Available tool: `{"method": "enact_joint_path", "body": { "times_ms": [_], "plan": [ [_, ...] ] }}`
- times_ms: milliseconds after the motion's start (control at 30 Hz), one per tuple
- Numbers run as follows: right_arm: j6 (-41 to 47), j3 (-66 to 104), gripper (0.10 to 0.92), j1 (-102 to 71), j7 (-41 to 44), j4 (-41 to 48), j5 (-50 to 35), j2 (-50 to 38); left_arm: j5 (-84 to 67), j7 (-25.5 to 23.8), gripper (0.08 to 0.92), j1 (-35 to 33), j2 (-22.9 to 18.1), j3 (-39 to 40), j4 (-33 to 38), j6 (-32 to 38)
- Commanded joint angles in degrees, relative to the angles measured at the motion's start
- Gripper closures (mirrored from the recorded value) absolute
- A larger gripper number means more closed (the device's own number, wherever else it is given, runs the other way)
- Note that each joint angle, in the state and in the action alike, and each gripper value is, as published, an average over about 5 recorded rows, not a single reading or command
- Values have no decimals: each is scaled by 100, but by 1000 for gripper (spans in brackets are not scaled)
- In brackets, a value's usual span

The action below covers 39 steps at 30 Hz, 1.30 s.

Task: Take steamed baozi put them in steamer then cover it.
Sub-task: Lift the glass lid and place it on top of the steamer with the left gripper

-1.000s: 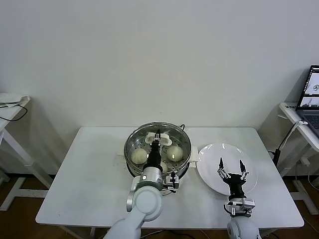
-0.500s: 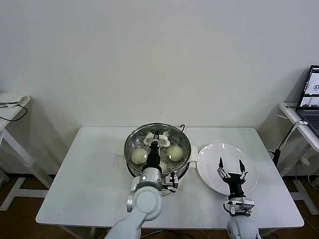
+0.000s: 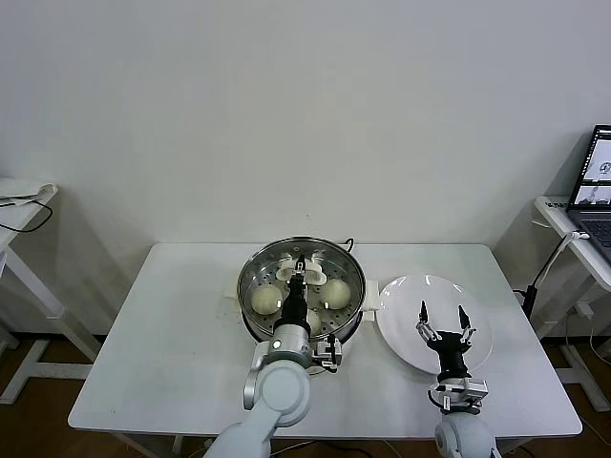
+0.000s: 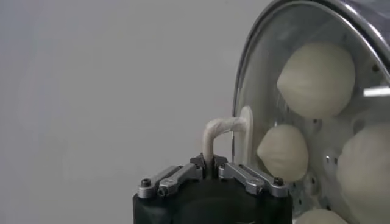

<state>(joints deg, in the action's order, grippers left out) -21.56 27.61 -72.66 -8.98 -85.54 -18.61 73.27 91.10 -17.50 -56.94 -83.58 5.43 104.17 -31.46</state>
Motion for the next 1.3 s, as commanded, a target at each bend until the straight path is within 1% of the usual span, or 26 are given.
{"method": "enact_joint_path", "body": {
  "times_ms": [33,333,433,533,667,1000,1100,1200,1300],
  "plan": [
    [-3,8,203,-3,0,-9,5,-14,17,24,805,-1,-22,-27,-43,18],
    [1,12,203,-9,-1,-29,15,-23,5,57,805,-59,-85,-61,-41,63],
    [3,11,203,-16,0,-35,18,-26,4,54,787,-79,-79,-71,-3,62],
    [3,10,203,-26,2,-42,21,-34,0,47,721,-96,-67,-95,71,57],
    [2,3,203,-38,8,-39,29,-35,-6,27,600,-158,-20,-124,279,47],
    [13,-17,203,-1,6,-45,34,-21,-206,-100,317,-536,320,-189,1201,19],
    [18,-17,203,5,4,-60,31,-15,-351,-169,234,-715,495,-232,1568,2],
    [17,-10,203,4,10,-74,27,-30,-606,-204,187,-929,750,-322,1921,-7],
    [14,0,203,2,33,-95,28,-56,-993,-118,178,-1195,978,-587,2320,44]
  ]
}}
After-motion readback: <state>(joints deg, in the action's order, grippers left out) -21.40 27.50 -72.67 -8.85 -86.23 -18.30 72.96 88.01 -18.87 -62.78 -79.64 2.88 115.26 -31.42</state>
